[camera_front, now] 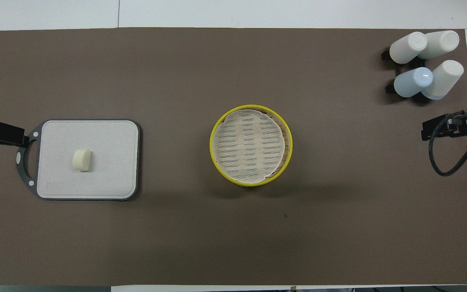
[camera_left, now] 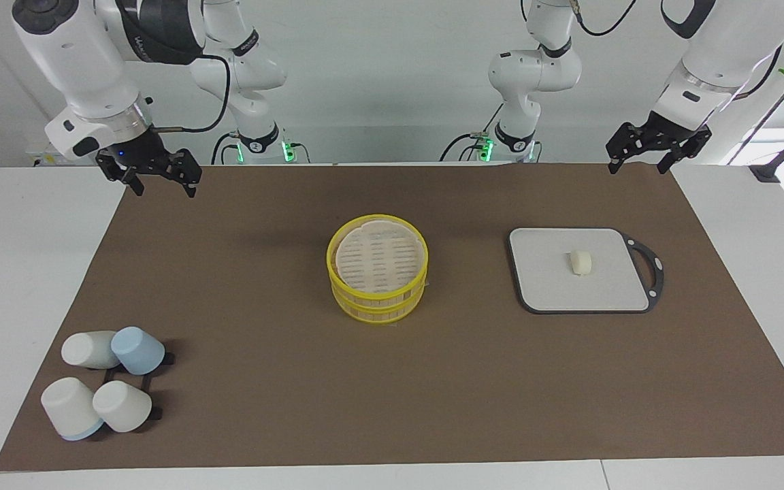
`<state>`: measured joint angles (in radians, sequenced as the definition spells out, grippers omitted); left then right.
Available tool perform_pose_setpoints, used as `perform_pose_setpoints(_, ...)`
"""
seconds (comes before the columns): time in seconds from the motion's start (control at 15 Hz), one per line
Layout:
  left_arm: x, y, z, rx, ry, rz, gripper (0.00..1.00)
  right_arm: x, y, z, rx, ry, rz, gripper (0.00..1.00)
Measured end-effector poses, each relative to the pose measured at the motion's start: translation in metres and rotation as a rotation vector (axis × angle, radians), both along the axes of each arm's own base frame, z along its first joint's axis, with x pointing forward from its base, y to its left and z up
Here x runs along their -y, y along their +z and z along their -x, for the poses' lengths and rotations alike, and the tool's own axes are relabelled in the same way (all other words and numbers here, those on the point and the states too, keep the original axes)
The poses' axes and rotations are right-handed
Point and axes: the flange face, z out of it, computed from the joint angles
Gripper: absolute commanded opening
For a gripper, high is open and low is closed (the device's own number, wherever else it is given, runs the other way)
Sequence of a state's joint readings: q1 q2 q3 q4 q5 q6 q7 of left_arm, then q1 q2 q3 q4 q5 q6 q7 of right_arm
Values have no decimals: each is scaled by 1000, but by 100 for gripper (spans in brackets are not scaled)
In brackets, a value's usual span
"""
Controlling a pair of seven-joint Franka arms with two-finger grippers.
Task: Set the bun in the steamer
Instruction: 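Reach the left gripper to the bun while the right arm swings inward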
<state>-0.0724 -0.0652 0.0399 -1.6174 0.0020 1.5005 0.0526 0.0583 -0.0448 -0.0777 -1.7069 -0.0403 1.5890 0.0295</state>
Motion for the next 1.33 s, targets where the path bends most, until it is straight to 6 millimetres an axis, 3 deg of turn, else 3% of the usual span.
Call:
perform_pose_setpoints(0.33,0,0,0,0,0,0,100,-5,0,0,0,9,-1,100)
perform_pose_setpoints(0.4,0,0,0,0,0,0,100,-15,0,-1,3,26,-3,100)
perform_pose_setpoints(0.47,0,0,0,0,0,0,100,-37,2,-2,19,58,-8,100)
perform_pose_setpoints(0.6,0,0,0,0,0,0,100,-113,6,1,66,62,-20,100)
perform_pose_setpoints(0.8,0,-14,0,9,0,1,100,-264,1,28,89,12,-39,100)
perform_pose_setpoints(0.93,-1,-52,5,33,0,2,100,-357,-23,27,108,-1,-70,100)
perform_pose_setpoints(1.07,-4,-113,14,44,-7,4,100,-436,-73,19,163,22,-69,100)
perform_pose_setpoints(1.13,-6,-147,19,46,-20,5,100,-460,-104,17,161,41,-52,100)
perform_pose_setpoints(1.33,-13,-229,28,70,-51,4,100,-481,-164,6,171,98,6,100)
